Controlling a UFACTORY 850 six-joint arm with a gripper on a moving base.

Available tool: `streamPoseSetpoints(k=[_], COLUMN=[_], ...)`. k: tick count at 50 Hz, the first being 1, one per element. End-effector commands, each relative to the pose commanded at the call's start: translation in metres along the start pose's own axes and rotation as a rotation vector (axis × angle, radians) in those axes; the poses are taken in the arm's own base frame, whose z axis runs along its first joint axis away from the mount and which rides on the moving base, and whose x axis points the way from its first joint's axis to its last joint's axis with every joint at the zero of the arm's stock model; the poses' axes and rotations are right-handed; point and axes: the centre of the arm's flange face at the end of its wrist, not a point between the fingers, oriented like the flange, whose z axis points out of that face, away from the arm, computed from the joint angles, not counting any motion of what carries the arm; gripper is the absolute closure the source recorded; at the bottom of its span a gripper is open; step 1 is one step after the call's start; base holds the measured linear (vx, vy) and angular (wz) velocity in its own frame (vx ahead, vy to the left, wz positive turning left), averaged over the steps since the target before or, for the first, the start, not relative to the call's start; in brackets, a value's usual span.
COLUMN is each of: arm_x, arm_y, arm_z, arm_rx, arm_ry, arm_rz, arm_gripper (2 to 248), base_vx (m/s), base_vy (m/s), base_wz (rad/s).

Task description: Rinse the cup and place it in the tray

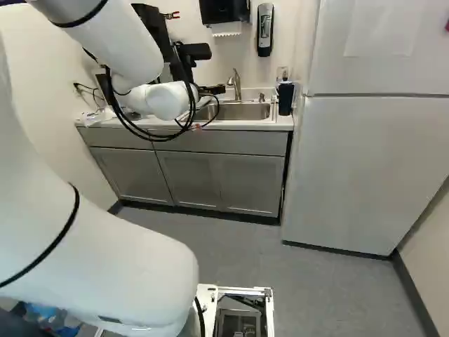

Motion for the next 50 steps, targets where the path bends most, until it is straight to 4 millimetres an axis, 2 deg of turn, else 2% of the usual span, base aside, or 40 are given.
streamPoseSetpoints(k=[50], arm_x=[0.046], arm_y=[0.000], arm_z=[0.010], arm_rx=[0.000], arm_ry=[-0.003], arm_rz=[0.000], arm_gripper=[3], base_vx=[0.000], base_vy=[0.000], base_wz=[0.000])
